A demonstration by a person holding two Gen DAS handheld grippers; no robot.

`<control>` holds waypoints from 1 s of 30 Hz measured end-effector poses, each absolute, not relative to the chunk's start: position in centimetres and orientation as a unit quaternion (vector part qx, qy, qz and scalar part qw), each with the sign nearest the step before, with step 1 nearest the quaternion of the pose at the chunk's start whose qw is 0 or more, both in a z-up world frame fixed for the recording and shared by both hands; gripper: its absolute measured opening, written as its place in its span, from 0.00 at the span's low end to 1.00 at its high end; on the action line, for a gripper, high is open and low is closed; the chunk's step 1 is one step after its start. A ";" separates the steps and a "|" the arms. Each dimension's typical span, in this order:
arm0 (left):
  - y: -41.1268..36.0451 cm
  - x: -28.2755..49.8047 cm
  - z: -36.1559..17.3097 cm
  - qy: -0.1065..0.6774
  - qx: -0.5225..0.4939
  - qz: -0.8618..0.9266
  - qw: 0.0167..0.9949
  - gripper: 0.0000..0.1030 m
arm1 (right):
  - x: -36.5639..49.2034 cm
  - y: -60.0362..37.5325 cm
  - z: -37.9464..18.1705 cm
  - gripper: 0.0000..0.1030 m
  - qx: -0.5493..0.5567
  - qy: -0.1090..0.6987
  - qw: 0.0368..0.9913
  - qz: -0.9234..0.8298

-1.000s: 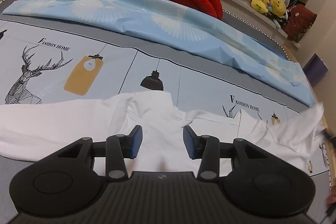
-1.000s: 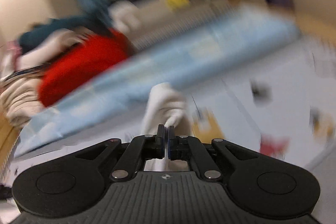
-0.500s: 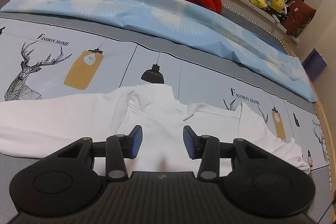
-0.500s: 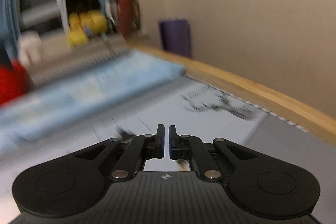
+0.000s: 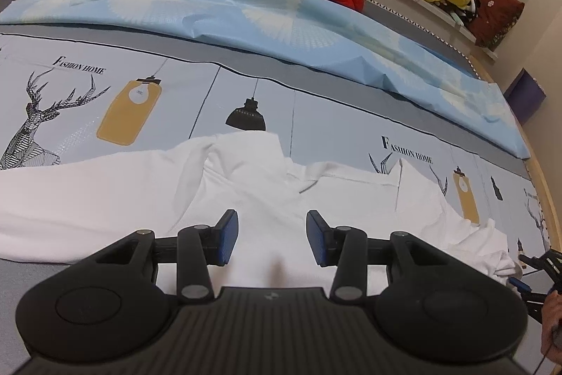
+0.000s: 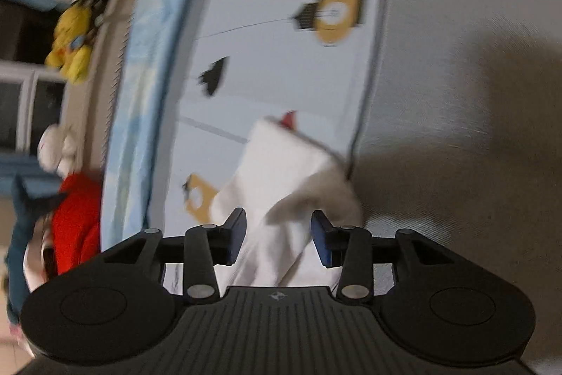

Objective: Fold small clothes

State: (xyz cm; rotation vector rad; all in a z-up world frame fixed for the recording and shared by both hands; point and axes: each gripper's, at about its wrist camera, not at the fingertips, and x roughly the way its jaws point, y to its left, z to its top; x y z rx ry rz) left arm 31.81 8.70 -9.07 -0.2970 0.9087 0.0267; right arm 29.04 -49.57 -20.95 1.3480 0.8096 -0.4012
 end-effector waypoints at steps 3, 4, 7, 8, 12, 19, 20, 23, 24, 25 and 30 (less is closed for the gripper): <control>8.5 31.8 -9.4 0.443 -0.135 0.006 0.887 0.46 | 29.2 -50.0 -22.0 0.42 0.619 0.354 0.672 -0.200; 8.3 31.8 -9.7 0.447 -0.130 0.000 0.885 0.46 | 29.3 -50.4 -22.4 0.42 0.623 0.350 0.669 -0.205; 6.8 32.1 -11.6 0.492 -0.095 -0.049 0.864 0.47 | 29.6 -50.5 -22.3 0.41 0.624 0.342 0.669 -0.214; 6.2 32.1 -12.6 0.517 -0.080 -0.073 0.849 0.47 | 29.7 -50.4 -22.2 0.38 0.619 0.343 0.672 -0.218; 3.4 30.7 -16.0 0.576 0.011 -0.154 0.803 0.46 | 30.0 -50.1 -20.8 0.04 0.584 0.337 0.700 -0.235; 3.8 28.6 -19.3 0.600 0.116 -0.182 0.770 0.46 | 29.5 -40.5 -5.3 0.04 0.205 0.153 0.963 -0.088; 4.2 28.6 -19.3 0.603 0.112 -0.178 0.770 0.46 | 28.9 -38.8 -4.4 0.04 0.163 0.131 0.977 -0.053; 4.4 28.6 -19.5 0.602 0.128 -0.175 0.769 0.46 | 29.1 -38.3 -5.9 0.04 0.184 0.192 0.962 -0.059; 4.2 28.5 -19.5 0.601 0.132 -0.174 0.768 0.46 | 29.9 -39.1 -7.6 0.05 0.215 0.242 0.943 -0.082; 4.1 28.5 -19.6 0.600 0.139 -0.175 0.768 0.46 | 30.6 -40.4 -9.7 0.10 0.258 0.300 0.912 -0.105; 4.4 28.3 -19.8 0.599 0.139 -0.179 0.768 0.46 | 29.9 -47.3 -16.9 0.12 0.499 0.356 0.773 -0.162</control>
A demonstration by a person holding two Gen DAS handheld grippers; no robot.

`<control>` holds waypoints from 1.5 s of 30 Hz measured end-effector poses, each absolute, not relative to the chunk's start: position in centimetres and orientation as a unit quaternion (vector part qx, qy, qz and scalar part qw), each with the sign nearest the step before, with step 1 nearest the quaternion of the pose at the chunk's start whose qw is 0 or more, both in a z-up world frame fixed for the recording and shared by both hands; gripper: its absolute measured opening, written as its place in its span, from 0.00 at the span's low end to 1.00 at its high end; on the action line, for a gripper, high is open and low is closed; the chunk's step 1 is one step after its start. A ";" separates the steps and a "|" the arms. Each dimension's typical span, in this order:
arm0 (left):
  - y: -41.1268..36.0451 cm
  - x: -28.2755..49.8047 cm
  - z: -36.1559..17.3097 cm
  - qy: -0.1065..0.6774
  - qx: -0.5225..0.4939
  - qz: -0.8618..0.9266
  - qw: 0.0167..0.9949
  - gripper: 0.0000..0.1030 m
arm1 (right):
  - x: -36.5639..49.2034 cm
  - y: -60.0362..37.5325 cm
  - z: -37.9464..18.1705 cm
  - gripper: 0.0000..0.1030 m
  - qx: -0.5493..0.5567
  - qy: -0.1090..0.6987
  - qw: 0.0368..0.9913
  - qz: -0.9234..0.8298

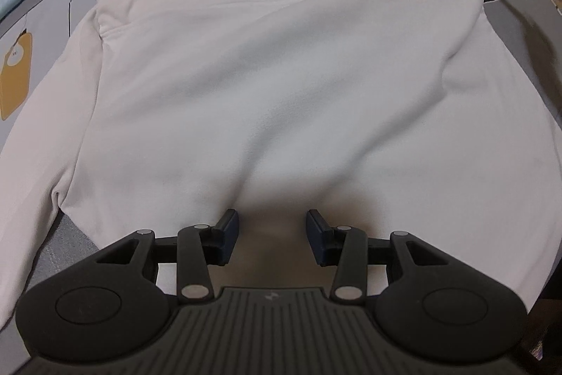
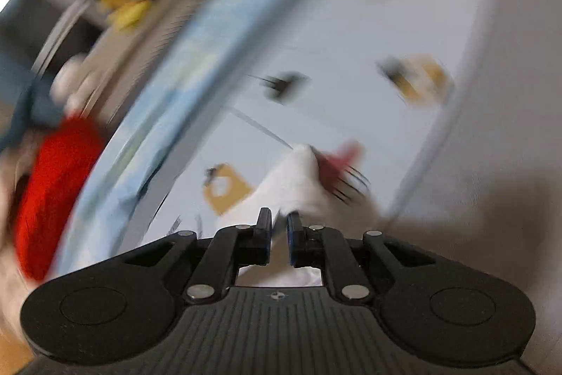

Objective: Fold small clothes

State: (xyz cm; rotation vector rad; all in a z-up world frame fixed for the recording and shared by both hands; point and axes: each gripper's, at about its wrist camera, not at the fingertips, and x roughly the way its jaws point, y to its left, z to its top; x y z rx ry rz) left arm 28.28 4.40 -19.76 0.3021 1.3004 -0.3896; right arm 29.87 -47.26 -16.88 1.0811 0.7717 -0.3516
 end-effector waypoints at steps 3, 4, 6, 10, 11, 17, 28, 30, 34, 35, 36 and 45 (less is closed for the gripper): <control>4.6 28.3 -19.8 0.598 0.140 -0.181 0.768 0.46 | 28.0 -48.4 -17.9 0.15 0.567 0.337 0.726 -0.194; 4.6 28.4 -19.9 0.598 0.141 -0.181 0.768 0.47 | 26.9 -48.5 -17.8 0.15 0.581 0.327 0.718 -0.198; 3.8 28.3 -19.5 0.599 0.142 -0.182 0.767 0.47 | 25.3 -48.2 -16.6 0.15 0.586 0.302 0.724 -0.202; 3.8 28.5 -19.4 0.599 0.141 -0.183 0.767 0.48 | 24.4 -46.0 -14.8 0.27 0.526 0.312 0.756 -0.235; 3.8 28.5 -19.4 0.599 0.142 -0.183 0.767 0.48 | 24.6 -45.5 -15.6 0.31 0.536 0.326 0.746 -0.225; 3.4 28.1 -19.3 0.596 0.148 -0.181 0.768 0.48 | 27.0 -44.6 -20.1 0.38 0.544 0.371 0.713 -0.239; 3.4 28.0 -19.2 0.596 0.149 -0.185 0.767 0.49 | 32.6 -42.2 -20.8 0.17 0.387 0.400 0.805 -0.207; 3.5 27.9 -19.2 0.595 0.147 -0.188 0.767 0.49 | 33.0 -42.2 -20.4 0.03 0.346 0.401 0.825 -0.198; 3.6 27.9 -19.2 0.594 0.148 -0.189 0.768 0.49 | 32.7 -43.0 -15.5 0.02 0.223 0.322 0.898 -0.200; 3.6 27.9 -19.1 0.594 0.150 -0.190 0.767 0.49 | 32.4 -42.6 -12.8 0.02 0.151 0.269 0.932 -0.190; 3.6 27.9 -19.1 0.595 0.150 -0.191 0.766 0.49 | 31.8 -42.0 -10.8 0.02 0.081 0.223 0.954 -0.185; 3.4 28.1 -19.1 0.596 0.150 -0.192 0.765 0.50 | 30.1 -42.5 -19.6 0.06 -0.432 0.383 0.796 -0.179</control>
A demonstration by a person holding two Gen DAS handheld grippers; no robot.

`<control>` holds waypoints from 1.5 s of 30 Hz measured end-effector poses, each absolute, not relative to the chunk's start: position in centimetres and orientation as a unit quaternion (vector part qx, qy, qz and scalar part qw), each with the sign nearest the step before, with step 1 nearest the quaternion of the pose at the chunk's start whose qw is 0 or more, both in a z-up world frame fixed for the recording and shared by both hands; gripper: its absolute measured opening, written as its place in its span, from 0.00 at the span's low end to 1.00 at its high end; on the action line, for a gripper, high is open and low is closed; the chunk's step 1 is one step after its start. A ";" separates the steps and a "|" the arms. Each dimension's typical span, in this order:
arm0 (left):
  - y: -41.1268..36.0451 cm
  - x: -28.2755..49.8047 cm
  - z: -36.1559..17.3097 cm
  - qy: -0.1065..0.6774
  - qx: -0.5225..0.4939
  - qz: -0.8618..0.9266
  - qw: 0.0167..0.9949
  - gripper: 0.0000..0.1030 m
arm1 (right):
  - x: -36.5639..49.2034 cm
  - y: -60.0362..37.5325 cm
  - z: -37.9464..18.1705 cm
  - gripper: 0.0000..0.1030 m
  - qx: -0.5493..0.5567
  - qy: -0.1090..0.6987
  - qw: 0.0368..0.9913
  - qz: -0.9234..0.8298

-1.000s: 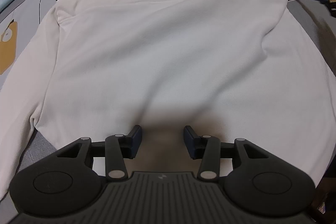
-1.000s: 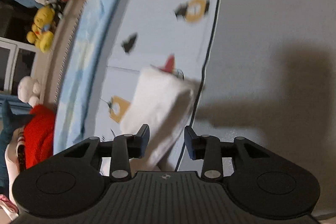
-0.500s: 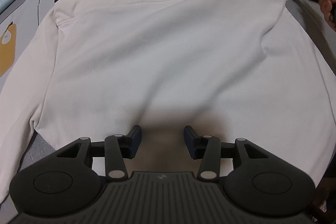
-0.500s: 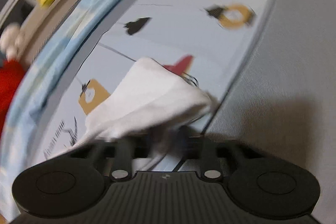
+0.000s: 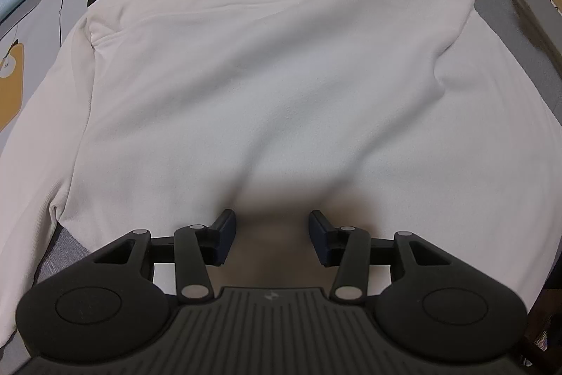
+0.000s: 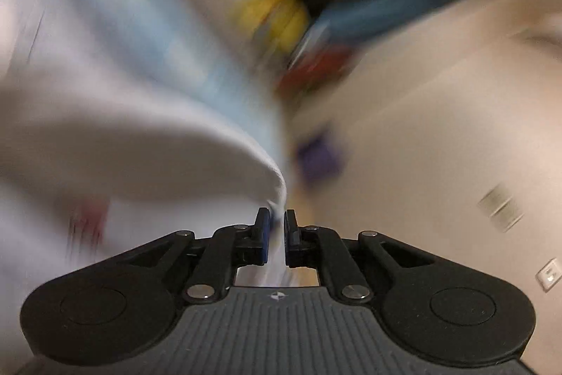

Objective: Fold small clothes

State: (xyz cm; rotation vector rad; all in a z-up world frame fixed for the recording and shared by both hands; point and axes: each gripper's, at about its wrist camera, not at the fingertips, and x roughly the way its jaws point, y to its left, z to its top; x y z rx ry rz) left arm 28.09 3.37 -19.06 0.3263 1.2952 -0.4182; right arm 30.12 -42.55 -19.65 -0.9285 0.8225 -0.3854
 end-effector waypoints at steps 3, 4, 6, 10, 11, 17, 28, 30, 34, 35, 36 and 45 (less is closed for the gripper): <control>3.4 28.0 -19.1 0.596 0.150 -0.192 0.765 0.50 | 29.4 -48.4 -22.3 0.06 -0.313 0.533 0.755 -0.216; 3.4 28.0 -19.1 0.596 0.151 -0.192 0.765 0.50 | 29.1 -50.2 -21.4 0.06 -0.243 0.541 0.772 -0.229; 3.3 28.0 -19.0 0.596 0.152 -0.192 0.765 0.51 | 28.6 -53.5 -18.2 0.06 -0.070 0.501 0.827 -0.246; 3.0 27.9 -19.0 0.595 0.155 -0.188 0.766 0.52 | 27.5 -58.3 -14.6 0.38 0.279 0.331 0.877 -0.207; 3.0 27.9 -19.0 0.595 0.155 -0.187 0.766 0.53 | 27.6 -59.2 -15.2 0.41 0.342 0.304 0.864 -0.210; 3.1 27.8 -19.0 0.596 0.149 -0.188 0.767 0.53 | 28.8 -63.0 -21.2 0.47 0.493 0.274 0.776 -0.282; 2.9 28.3 -19.1 0.600 0.153 -0.189 0.762 0.56 | 32.2 -65.3 -20.6 0.05 0.430 0.233 0.814 -0.312; 2.9 28.3 -19.2 0.599 0.155 -0.190 0.762 0.56 | 31.8 -65.1 -18.6 0.05 0.403 0.189 0.849 -0.285; 2.8 28.4 -19.2 0.600 0.155 -0.191 0.762 0.57 | 28.5 -65.4 -14.4 0.04 0.362 0.051 0.890 -0.272; 2.8 28.4 -19.2 0.600 0.156 -0.191 0.761 0.57 | 28.0 -66.2 -14.6 0.04 0.365 0.061 0.879 -0.300; 2.7 28.3 -19.1 0.599 0.158 -0.191 0.761 0.57 | 27.8 -67.1 -15.4 0.04 0.368 0.094 0.859 -0.345; 3.5 27.9 -16.1 0.579 0.116 -0.222 0.775 0.57 | 24.1 -69.5 -18.2 0.30 0.341 0.220 0.753 -0.518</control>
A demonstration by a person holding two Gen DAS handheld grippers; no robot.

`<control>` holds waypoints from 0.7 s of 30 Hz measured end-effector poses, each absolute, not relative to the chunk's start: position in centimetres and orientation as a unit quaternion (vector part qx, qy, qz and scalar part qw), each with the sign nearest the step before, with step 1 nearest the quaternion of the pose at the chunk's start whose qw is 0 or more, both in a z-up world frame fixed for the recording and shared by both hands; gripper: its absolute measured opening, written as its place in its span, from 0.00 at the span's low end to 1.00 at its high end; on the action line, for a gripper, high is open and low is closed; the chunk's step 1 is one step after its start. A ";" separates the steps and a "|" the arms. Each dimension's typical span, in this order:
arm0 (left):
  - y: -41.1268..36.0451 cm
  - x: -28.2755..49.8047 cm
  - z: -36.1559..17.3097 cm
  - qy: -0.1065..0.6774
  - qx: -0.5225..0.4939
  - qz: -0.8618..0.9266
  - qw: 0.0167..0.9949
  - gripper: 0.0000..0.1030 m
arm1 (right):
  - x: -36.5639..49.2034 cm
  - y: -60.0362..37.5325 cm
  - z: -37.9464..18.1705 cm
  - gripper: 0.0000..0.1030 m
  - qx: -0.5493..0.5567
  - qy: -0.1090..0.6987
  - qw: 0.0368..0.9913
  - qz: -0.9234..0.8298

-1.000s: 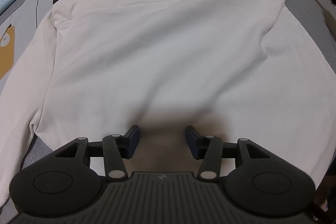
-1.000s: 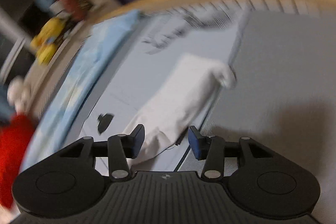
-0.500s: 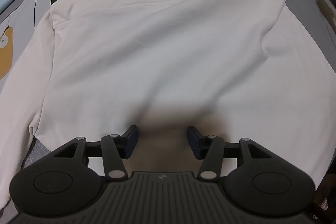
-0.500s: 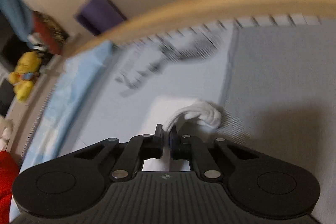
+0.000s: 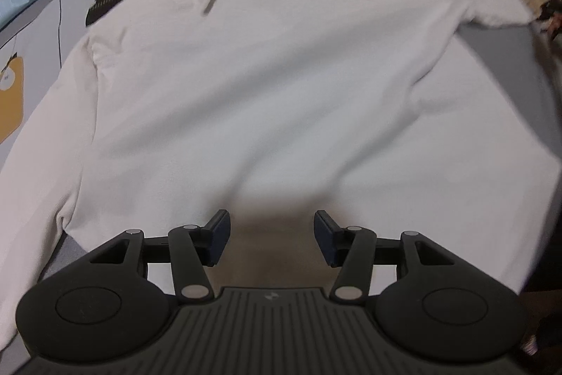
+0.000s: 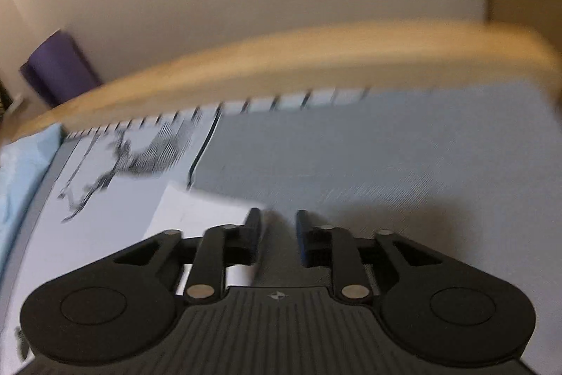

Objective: Fold small clothes

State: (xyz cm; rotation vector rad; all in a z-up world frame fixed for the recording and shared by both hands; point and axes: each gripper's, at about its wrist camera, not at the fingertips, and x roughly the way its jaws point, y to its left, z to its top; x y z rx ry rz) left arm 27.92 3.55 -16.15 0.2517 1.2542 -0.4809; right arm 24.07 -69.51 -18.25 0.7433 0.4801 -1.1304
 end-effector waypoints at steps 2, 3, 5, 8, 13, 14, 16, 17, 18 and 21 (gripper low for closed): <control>3.5 27.4 -16.0 0.578 0.098 -0.239 0.774 0.57 | 24.0 -68.4 -15.9 0.32 0.334 0.201 0.776 -0.496; 3.5 27.2 -16.3 0.582 0.094 -0.244 0.770 0.57 | 24.0 -67.6 -15.0 0.32 0.333 0.200 0.788 -0.478; 3.3 26.4 -17.9 0.600 0.109 -0.240 0.755 0.57 | 24.0 -65.2 -13.0 0.32 0.337 0.199 0.813 -0.431; 3.1 24.7 -18.7 0.597 0.153 -0.235 0.752 0.56 | 23.7 -60.3 -10.6 0.32 0.324 0.237 0.855 -0.328; 6.1 23.0 -15.0 0.593 0.061 -0.189 0.780 0.56 | 21.9 -51.4 -10.0 0.36 0.271 0.386 0.874 -0.116; 6.6 22.3 -14.2 0.590 0.050 -0.182 0.785 0.56 | 20.8 -49.8 -10.2 0.37 0.263 0.409 0.869 -0.087; 7.3 20.7 -13.2 0.587 0.036 -0.171 0.790 0.56 | 18.9 -47.0 -11.1 0.38 0.248 0.450 0.857 -0.047; 7.8 19.6 -12.8 0.587 0.029 -0.163 0.793 0.56 | 17.7 -46.0 -11.6 0.39 0.240 0.470 0.849 -0.033; 8.3 18.6 -12.7 0.587 0.023 -0.156 0.794 0.56 | 17.2 -45.0 -12.5 0.40 0.230 0.492 0.839 -0.020; 9.7 14.9 -13.0 0.595 0.002 -0.129 0.793 0.56 | 15.2 -42.3 -14.6 0.42 0.177 0.543 0.821 0.009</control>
